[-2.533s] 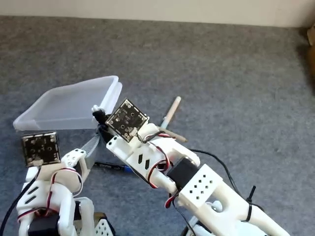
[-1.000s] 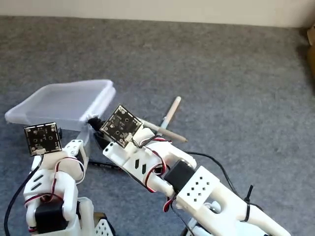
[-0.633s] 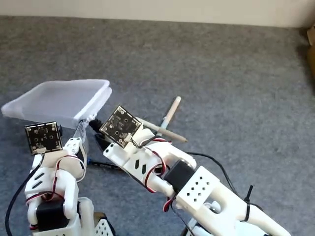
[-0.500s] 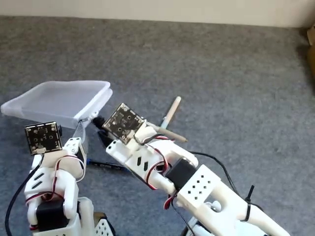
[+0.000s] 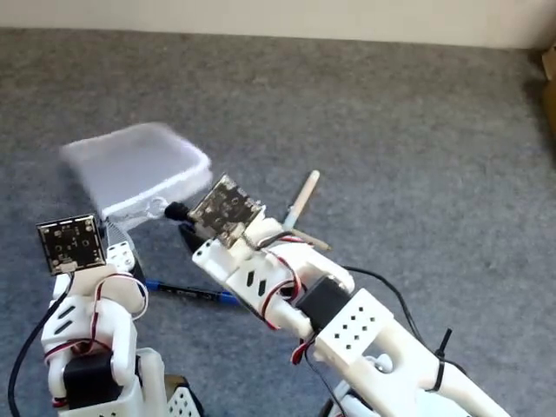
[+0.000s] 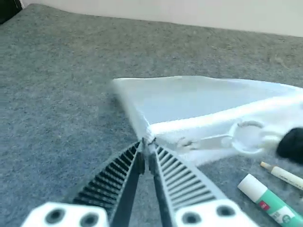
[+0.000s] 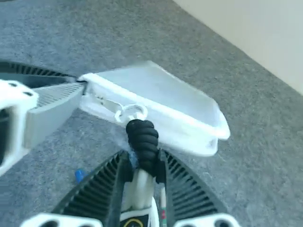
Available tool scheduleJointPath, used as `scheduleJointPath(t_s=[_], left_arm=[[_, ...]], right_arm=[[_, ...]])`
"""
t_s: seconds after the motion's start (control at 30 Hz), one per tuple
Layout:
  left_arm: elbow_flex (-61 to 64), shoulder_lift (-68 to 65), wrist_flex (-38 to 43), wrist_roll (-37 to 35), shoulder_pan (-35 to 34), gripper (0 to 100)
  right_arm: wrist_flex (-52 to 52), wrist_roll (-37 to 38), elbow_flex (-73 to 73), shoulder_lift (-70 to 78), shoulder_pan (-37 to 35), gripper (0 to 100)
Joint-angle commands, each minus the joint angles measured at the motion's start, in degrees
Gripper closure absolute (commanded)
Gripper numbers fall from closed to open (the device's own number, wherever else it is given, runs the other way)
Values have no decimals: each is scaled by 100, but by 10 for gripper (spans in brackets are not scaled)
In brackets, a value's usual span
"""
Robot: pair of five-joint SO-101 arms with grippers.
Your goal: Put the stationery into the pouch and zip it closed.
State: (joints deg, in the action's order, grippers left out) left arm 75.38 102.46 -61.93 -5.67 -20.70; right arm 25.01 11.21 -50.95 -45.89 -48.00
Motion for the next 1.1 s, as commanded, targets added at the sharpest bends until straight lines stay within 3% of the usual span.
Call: scheduleJointPath(t_s=[0.0,0.2,0.57,0.93,1.07], left_arm=[[-66,-119,114,0,-180,992],[-66,-119,114,-9,-180,994],[-66,-119,141,-35,-462,994],[-66,-119,132,-35,-497,994],[-57,-119,114,-18,-488,993]], right_arm=[[-13,-18,92,-127,391,994],[13,642,22,-119,602,994],[13,1160,13,-127,1147,994],[31,1187,13,-180,1437,994],[576,1160,22,-189,1244,994]])
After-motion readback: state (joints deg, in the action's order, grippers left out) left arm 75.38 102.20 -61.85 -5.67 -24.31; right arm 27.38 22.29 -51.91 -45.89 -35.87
